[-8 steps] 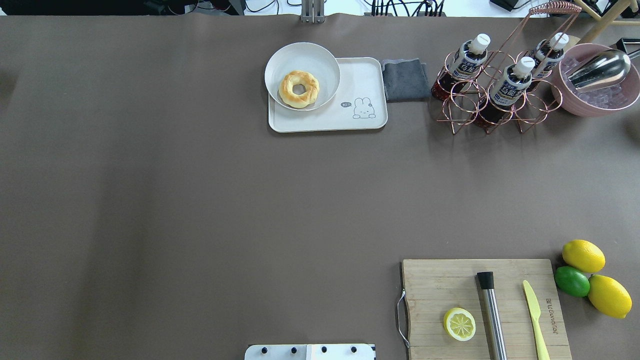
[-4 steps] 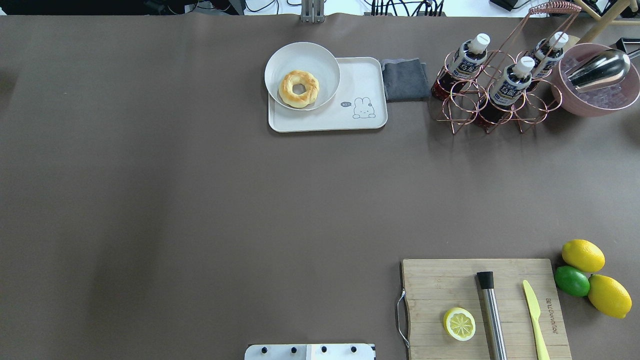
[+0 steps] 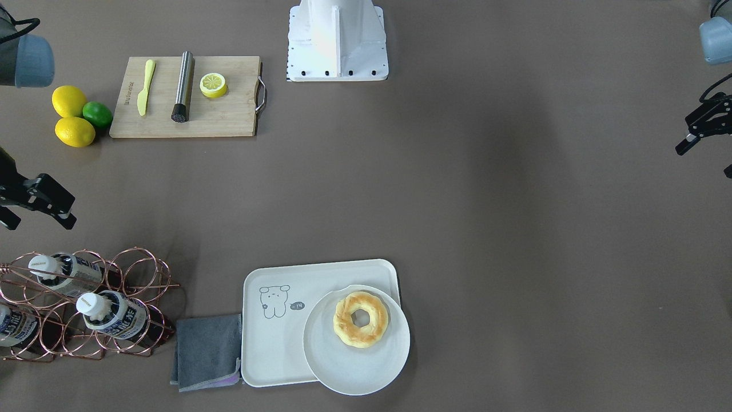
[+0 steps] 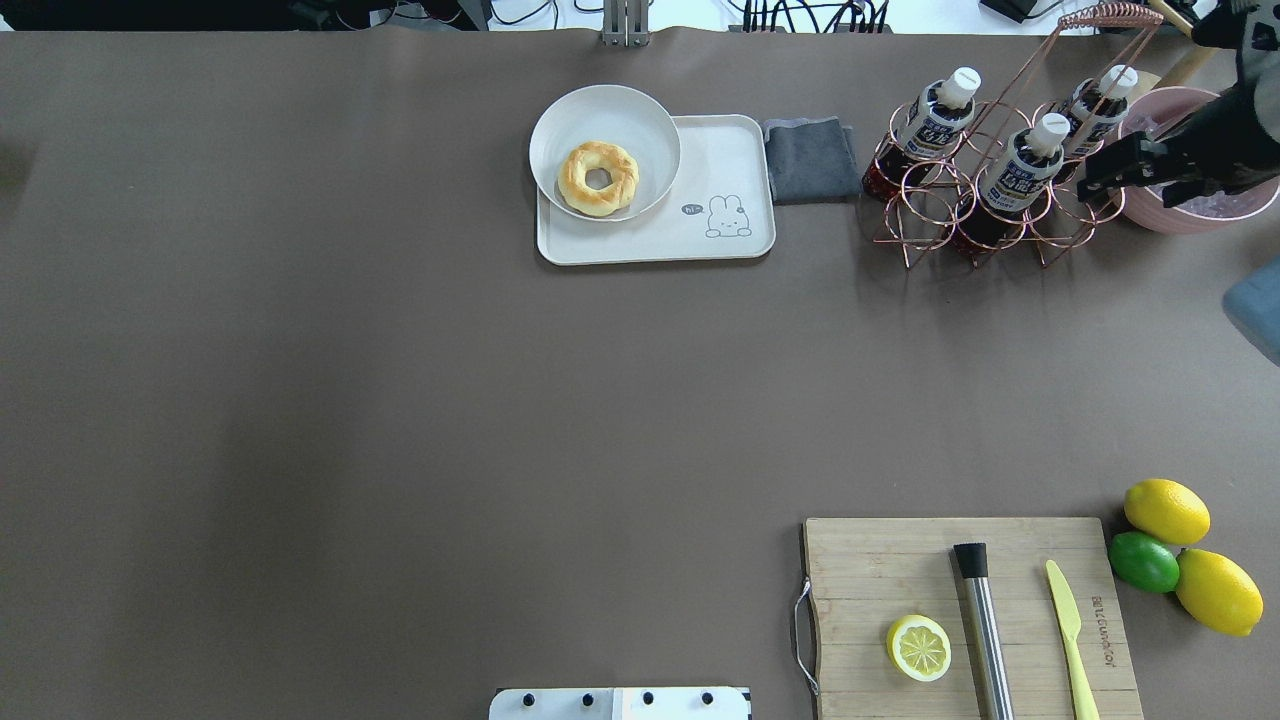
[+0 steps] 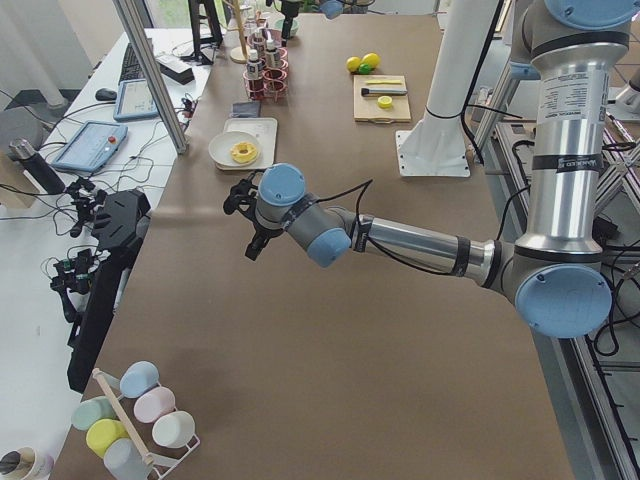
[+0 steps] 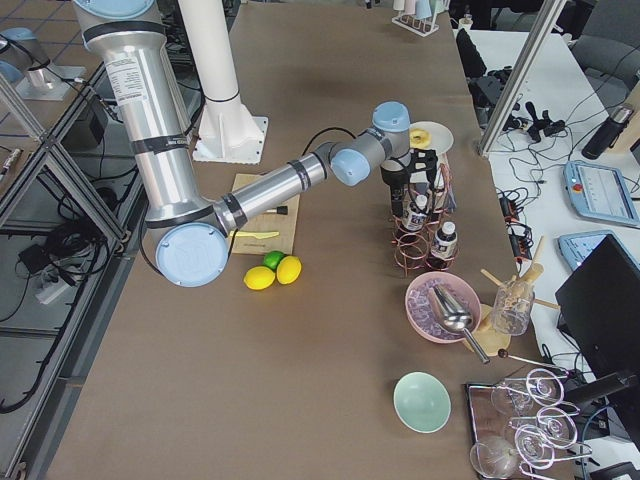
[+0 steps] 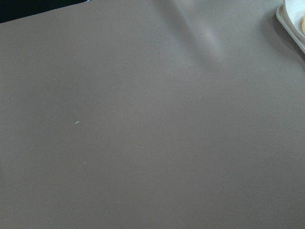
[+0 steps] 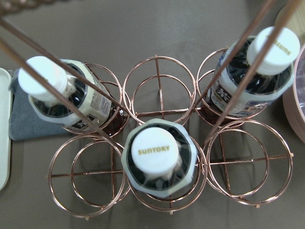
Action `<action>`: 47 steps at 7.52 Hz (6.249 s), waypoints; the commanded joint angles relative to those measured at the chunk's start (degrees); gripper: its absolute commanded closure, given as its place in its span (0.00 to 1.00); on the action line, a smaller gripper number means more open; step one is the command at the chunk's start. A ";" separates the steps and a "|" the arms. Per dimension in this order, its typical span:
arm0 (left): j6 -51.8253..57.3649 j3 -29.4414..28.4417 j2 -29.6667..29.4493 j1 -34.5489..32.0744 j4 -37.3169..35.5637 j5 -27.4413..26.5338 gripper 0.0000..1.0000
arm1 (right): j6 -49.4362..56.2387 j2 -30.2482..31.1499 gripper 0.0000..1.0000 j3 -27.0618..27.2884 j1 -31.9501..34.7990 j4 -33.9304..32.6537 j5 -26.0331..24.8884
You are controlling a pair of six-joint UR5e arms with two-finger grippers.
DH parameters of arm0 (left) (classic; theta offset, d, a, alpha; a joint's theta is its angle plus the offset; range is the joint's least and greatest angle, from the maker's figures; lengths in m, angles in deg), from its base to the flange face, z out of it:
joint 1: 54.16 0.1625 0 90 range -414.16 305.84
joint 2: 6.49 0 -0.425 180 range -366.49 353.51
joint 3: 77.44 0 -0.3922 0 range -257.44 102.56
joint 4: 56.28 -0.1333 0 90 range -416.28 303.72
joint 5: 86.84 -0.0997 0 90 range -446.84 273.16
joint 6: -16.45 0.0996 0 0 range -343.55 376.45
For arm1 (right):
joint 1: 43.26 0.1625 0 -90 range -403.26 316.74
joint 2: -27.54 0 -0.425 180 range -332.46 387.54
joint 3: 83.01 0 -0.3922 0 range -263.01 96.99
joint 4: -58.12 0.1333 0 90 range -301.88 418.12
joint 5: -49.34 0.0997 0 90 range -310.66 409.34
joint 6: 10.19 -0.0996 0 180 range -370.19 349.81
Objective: Place tea on tray
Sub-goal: 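Reach the right gripper to a dark tea bottle in the copper rack, then close the right gripper around the tea bottle's neck, then lift the tea bottle out of the rack and carry it toward the tray, then lower the tea bottle onto the table in front of the tray and release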
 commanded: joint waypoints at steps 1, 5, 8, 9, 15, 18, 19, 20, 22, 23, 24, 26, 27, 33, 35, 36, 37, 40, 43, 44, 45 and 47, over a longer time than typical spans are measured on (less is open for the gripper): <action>-1.82 -0.15 0.19 0.71 2.52 -0.14 0.00 | -0.72 -3.47 0.00 -4.24 -1.65 0.55 -5.69; -1.73 -0.06 0.46 0.71 2.61 -0.14 0.00 | 2.36 -4.79 0.12 -4.70 -1.30 0.56 -7.73; -1.73 -0.06 0.46 0.71 2.70 -0.14 0.00 | 2.53 -5.15 0.36 -4.70 -0.60 0.65 -7.65; -1.73 -0.06 0.46 0.71 2.70 -0.14 0.00 | 2.53 -5.15 0.38 -4.70 -0.33 0.65 -7.64; -1.55 -0.15 0.63 0.71 2.70 -0.14 0.00 | 2.45 -5.85 0.41 -4.87 -0.15 0.56 -7.73; -1.46 -0.15 0.72 0.71 2.70 -0.14 0.00 | 1.66 -5.94 0.79 -5.14 -0.33 0.65 -7.73; -1.38 -0.15 0.63 0.71 2.70 -0.14 0.01 | 1.74 -6.03 1.00 -4.96 -0.33 0.65 -7.73; -1.38 -0.15 0.63 0.71 2.70 -0.14 0.00 | 2.26 -6.03 1.00 -4.79 0.02 0.65 -7.38; -1.46 -0.15 0.63 0.71 2.70 -0.14 0.00 | 3.14 -6.03 1.00 -3.13 3.78 -0.14 -4.76; -1.46 -0.15 0.63 0.71 2.70 -0.14 0.00 | 3.93 -5.94 1.00 -1.90 5.71 -0.32 -2.57; -1.46 -0.15 0.63 0.71 2.70 -0.14 0.00 | 4.03 -6.11 1.00 0.47 7.82 -4.41 0.50; -1.46 -0.15 0.63 0.80 2.70 -0.14 0.01 | 6.04 -13.19 1.00 6.88 9.86 -21.40 1.06; -1.55 -0.15 0.63 0.97 2.70 -0.14 0.00 | 6.05 -17.32 1.00 8.91 10.13 -29.24 0.97; -4.97 0.38 -0.16 2.11 2.61 -0.14 0.01 | -22.19 -34.66 1.00 11.13 -15.54 -37.06 -12.49; -5.07 0.03 0.37 2.20 2.44 -0.75 0.01 | -28.38 -36.34 1.00 9.38 -27.09 -37.06 -23.95; -4.98 0.03 0.63 2.55 2.26 -2.84 0.01 | -30.32 -38.09 1.00 6.84 -30.53 -37.06 -27.21; -5.07 -0.14 1.42 3.42 2.17 -3.91 0.01 | -31.73 -39.67 1.00 3.95 -33.00 -37.06 -29.16; -4.63 0.12 3.53 3.52 2.35 -4.27 0.01 | -34.02 -41.01 1.00 2.25 -38.55 -36.97 -33.73; -4.63 -0.06 3.53 3.52 2.35 -4.27 0.01 | -34.20 -40.92 1.00 0.93 -40.49 -36.44 -36.64; -4.54 -0.06 3.62 3.43 2.35 -4.27 0.01 | -34.20 -40.92 1.00 0.41 -40.84 -36.01 -37.43; -4.54 0.03 3.62 3.35 2.44 -4.27 0.01 | -34.20 -40.66 1.00 -0.29 -41.02 -34.61 -37.53; -4.36 0.03 3.62 3.26 2.44 -4.27 0.01 | -34.20 -40.39 1.00 -0.83 -41.11 -33.29 -37.53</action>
